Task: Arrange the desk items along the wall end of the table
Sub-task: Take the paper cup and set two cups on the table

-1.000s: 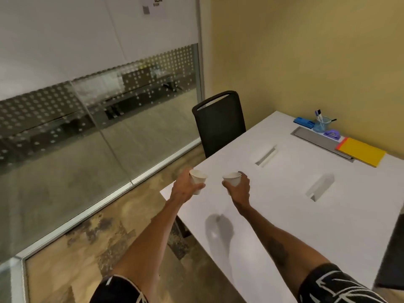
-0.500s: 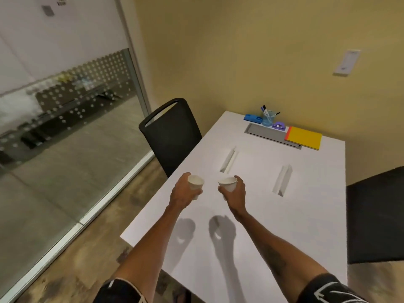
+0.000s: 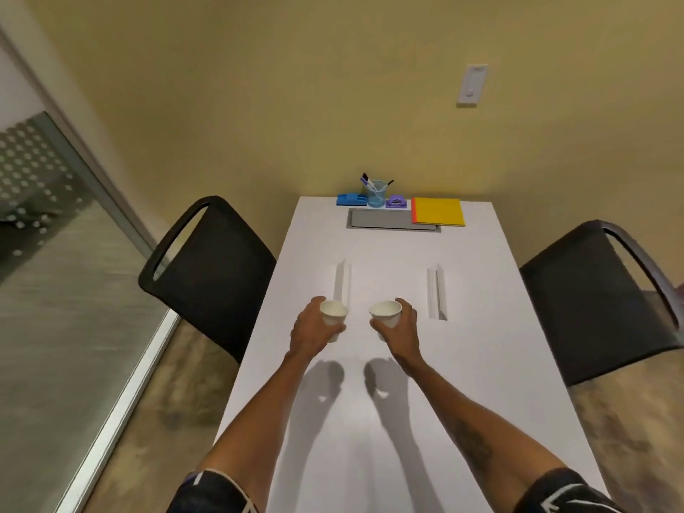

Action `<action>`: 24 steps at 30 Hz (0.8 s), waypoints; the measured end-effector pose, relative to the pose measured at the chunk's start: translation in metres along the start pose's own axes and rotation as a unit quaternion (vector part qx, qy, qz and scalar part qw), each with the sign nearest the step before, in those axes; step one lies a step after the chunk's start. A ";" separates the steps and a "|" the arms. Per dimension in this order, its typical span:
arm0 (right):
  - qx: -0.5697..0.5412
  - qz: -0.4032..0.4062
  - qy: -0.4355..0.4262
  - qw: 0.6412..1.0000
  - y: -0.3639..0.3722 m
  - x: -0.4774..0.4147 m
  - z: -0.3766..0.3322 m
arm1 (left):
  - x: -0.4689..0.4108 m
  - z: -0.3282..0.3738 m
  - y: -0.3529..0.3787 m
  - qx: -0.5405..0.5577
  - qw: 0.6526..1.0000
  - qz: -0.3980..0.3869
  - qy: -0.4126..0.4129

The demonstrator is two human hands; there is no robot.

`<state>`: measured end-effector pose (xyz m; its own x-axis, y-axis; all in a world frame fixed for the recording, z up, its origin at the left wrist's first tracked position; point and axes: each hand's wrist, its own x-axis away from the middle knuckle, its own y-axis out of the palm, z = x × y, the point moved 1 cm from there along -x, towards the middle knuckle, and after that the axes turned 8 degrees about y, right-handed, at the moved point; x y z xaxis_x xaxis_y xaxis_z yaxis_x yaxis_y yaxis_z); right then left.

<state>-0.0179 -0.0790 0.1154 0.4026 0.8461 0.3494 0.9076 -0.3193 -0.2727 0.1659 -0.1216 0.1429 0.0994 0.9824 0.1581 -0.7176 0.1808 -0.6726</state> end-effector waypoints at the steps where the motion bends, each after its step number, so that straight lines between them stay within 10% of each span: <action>1: 0.000 0.008 0.002 1.000 0.000 -0.003 0.000 | -0.006 -0.001 0.002 0.000 1.000 -0.007 0.006; 24: 0.021 0.082 0.036 0.996 -0.090 -0.048 0.028 | -0.047 0.053 0.079 0.002 0.998 -0.045 0.038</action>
<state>-0.1221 -0.0790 0.0984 0.5546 0.7503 0.3599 0.8231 -0.4314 -0.3692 0.0677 -0.1563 0.1204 0.2148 0.9630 0.1626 -0.7065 0.2682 -0.6549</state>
